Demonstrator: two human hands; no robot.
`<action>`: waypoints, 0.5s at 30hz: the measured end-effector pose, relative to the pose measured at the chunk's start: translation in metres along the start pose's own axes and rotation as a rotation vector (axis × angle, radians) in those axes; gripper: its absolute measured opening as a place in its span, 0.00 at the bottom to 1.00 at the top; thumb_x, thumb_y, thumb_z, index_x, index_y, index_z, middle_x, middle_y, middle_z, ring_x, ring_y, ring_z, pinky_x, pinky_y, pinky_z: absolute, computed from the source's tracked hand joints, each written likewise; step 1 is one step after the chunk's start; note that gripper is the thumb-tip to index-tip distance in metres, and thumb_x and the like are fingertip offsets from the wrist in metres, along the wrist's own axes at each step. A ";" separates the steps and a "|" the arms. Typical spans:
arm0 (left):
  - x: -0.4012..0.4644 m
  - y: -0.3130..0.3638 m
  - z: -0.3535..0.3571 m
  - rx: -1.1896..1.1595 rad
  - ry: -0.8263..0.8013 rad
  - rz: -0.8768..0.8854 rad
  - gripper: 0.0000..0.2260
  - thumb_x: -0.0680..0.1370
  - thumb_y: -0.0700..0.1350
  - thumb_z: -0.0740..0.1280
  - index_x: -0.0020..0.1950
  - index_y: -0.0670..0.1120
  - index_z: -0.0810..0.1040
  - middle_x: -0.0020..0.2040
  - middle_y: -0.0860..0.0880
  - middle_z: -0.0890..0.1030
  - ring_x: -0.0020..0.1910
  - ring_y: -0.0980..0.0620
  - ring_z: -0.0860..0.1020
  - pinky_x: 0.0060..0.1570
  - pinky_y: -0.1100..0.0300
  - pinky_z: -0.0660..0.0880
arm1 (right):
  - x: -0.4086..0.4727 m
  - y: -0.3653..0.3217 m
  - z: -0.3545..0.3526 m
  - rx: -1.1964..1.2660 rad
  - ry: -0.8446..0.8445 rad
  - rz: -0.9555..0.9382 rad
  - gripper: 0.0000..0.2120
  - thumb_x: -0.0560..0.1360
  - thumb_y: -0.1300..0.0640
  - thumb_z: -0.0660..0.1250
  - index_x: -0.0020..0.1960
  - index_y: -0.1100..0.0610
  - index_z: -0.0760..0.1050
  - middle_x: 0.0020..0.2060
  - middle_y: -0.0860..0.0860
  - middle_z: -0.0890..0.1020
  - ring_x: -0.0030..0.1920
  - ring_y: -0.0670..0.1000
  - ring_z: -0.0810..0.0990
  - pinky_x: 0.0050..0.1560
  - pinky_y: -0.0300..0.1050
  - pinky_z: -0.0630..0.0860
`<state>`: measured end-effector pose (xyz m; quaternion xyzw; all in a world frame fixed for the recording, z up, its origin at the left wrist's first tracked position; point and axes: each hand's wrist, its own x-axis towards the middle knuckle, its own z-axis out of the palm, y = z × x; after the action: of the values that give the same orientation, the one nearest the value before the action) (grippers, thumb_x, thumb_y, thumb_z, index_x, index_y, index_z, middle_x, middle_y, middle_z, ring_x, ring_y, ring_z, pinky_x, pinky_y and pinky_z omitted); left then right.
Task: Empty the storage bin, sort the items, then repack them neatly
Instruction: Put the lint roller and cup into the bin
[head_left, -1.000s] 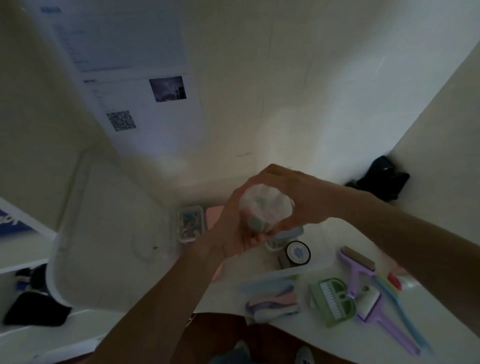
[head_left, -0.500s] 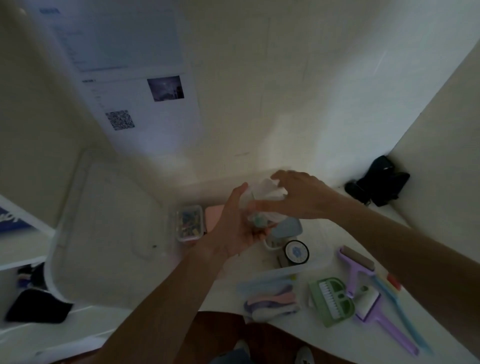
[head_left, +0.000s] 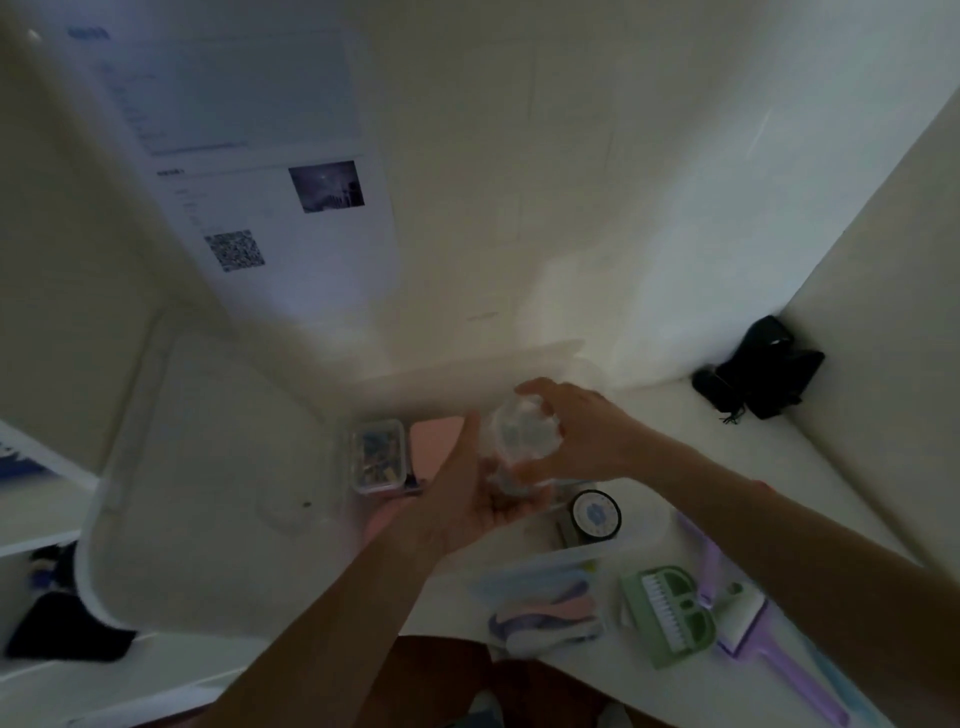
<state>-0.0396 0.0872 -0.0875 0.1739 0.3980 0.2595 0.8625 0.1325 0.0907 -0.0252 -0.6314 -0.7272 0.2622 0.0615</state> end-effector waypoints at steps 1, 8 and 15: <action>0.006 -0.005 -0.008 0.091 0.096 0.017 0.37 0.74 0.71 0.58 0.64 0.40 0.78 0.56 0.37 0.82 0.46 0.37 0.84 0.39 0.50 0.83 | 0.002 0.002 0.011 -0.003 0.004 0.013 0.51 0.57 0.32 0.77 0.73 0.46 0.59 0.64 0.50 0.74 0.62 0.53 0.75 0.62 0.47 0.72; 0.034 -0.024 -0.085 1.516 0.708 0.765 0.15 0.73 0.43 0.69 0.61 0.46 0.78 0.58 0.43 0.80 0.59 0.40 0.77 0.59 0.51 0.75 | 0.034 0.012 0.080 -0.114 0.105 0.047 0.43 0.58 0.41 0.77 0.66 0.53 0.62 0.60 0.50 0.71 0.62 0.55 0.70 0.53 0.48 0.73; 0.067 -0.016 -0.134 2.067 0.570 0.663 0.29 0.64 0.44 0.78 0.65 0.40 0.78 0.65 0.37 0.78 0.62 0.36 0.78 0.59 0.44 0.77 | 0.084 0.021 0.121 -0.312 0.155 -0.006 0.34 0.61 0.52 0.76 0.61 0.58 0.65 0.58 0.54 0.72 0.57 0.58 0.72 0.49 0.49 0.72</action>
<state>-0.1015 0.1264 -0.2188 0.8377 0.5392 0.0516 0.0696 0.0837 0.1351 -0.1588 -0.6493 -0.7542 0.0965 0.0192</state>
